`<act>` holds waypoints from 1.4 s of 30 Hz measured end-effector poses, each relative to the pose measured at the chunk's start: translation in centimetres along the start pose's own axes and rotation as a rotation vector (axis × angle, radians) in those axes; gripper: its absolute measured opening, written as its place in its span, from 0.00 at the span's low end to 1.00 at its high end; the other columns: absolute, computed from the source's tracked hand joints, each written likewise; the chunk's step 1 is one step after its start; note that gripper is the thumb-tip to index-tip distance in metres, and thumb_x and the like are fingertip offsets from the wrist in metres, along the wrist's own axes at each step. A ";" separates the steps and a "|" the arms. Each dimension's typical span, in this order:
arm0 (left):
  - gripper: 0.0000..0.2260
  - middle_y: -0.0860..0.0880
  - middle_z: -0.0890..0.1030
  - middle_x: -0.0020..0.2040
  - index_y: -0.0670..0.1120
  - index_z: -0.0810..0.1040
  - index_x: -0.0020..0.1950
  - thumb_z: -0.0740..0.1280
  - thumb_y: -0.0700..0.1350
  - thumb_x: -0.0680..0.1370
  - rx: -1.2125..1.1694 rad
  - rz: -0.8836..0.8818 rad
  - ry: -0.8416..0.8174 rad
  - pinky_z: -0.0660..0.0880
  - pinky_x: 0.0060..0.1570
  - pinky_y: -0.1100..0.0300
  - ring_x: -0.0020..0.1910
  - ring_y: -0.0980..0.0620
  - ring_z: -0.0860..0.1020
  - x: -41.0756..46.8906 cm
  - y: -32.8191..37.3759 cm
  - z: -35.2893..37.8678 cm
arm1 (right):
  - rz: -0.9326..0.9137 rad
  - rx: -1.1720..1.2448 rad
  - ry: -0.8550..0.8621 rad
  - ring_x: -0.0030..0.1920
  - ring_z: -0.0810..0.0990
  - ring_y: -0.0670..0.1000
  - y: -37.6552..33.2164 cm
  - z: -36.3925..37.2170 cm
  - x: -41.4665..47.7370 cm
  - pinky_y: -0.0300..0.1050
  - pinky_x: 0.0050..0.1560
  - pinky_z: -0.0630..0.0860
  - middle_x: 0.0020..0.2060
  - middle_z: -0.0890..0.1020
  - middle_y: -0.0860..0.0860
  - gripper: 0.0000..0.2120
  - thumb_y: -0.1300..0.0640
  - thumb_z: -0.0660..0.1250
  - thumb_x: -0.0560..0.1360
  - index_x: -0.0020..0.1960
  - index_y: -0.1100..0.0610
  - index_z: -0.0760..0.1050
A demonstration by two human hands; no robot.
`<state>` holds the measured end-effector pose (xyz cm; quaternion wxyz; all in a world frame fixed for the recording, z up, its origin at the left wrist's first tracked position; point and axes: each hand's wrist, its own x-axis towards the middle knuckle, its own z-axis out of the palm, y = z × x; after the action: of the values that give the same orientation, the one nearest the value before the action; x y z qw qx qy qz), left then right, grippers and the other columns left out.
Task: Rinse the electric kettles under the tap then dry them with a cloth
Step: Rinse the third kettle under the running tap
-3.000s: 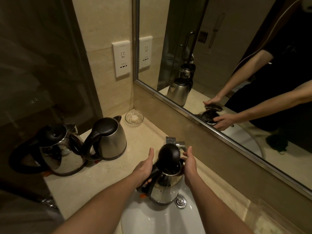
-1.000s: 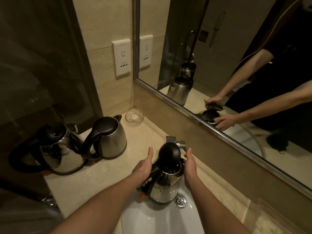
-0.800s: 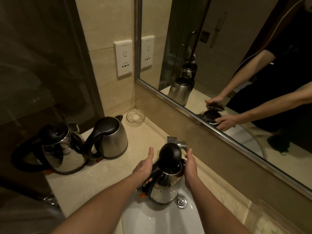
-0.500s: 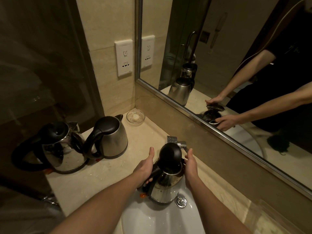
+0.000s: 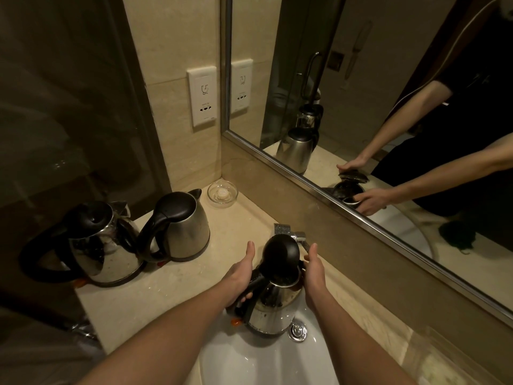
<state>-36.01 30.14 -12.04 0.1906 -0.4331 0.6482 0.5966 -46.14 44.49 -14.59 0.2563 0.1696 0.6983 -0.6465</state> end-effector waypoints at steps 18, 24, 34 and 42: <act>0.49 0.46 0.73 0.27 0.40 0.77 0.42 0.40 0.83 0.61 0.004 0.004 -0.045 0.74 0.41 0.55 0.26 0.49 0.73 0.0 0.0 -0.1 | 0.024 -0.026 0.013 0.69 0.71 0.62 0.1 -0.1 0.5 0.66 0.69 0.66 0.70 0.73 0.59 0.39 0.28 0.51 0.76 0.75 0.54 0.65; 0.47 0.46 0.73 0.28 0.41 0.77 0.42 0.40 0.82 0.66 -0.006 -0.009 -0.033 0.73 0.39 0.56 0.27 0.49 0.73 -0.2 0.1 -0.2 | 0.024 -0.016 -0.007 0.66 0.73 0.61 0.2 -0.1 0.8 0.66 0.68 0.67 0.63 0.76 0.58 0.38 0.28 0.50 0.76 0.75 0.52 0.66; 0.43 0.46 0.73 0.28 0.46 0.76 0.43 0.41 0.81 0.68 -0.028 -0.038 -0.028 0.72 0.40 0.55 0.28 0.49 0.72 -0.5 0.1 -0.2 | 0.001 -0.003 -0.013 0.66 0.73 0.61 0.6 0.2 0.8 0.66 0.68 0.67 0.66 0.75 0.57 0.43 0.24 0.51 0.70 0.74 0.50 0.67; 0.58 0.46 0.73 0.28 0.37 0.80 0.62 0.40 0.84 0.64 -0.023 -0.042 -0.049 0.72 0.38 0.56 0.26 0.50 0.72 0.3 -0.4 -0.4 | -0.003 0.004 -0.006 0.67 0.73 0.61 0.3 0.4 0.3 0.66 0.68 0.67 0.68 0.75 0.58 0.45 0.22 0.51 0.67 0.74 0.49 0.67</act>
<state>-35.74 29.74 -12.40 0.2140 -0.4337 0.6273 0.6104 -46.18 44.08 -15.02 0.2570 0.1669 0.6966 -0.6487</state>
